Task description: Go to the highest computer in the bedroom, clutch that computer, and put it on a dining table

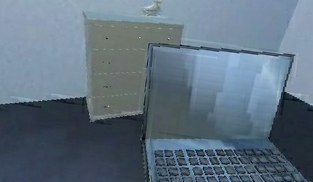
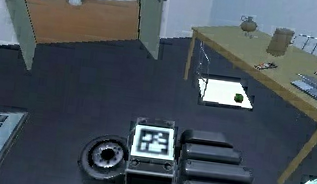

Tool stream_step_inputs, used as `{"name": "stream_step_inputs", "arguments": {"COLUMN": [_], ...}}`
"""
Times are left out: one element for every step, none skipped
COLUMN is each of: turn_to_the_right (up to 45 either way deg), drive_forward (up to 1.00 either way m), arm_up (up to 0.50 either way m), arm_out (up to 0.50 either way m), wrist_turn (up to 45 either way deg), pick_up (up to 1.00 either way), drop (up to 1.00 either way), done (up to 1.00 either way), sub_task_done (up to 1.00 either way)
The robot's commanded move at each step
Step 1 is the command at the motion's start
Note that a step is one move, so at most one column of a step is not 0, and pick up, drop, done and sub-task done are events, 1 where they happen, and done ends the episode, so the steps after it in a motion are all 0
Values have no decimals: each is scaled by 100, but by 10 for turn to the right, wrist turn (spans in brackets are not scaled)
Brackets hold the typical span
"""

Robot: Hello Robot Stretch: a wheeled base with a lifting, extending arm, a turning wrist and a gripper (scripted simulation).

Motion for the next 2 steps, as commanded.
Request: {"name": "stream_step_inputs", "arguments": {"turn_to_the_right": [-450, -270], "drive_forward": [0, 0], "arm_up": [0, 0], "arm_out": [0, 0], "wrist_turn": [0, 0], "pick_up": [0, 0], "drop": [0, 0], "done": [0, 0], "sub_task_done": [0, 0]}}
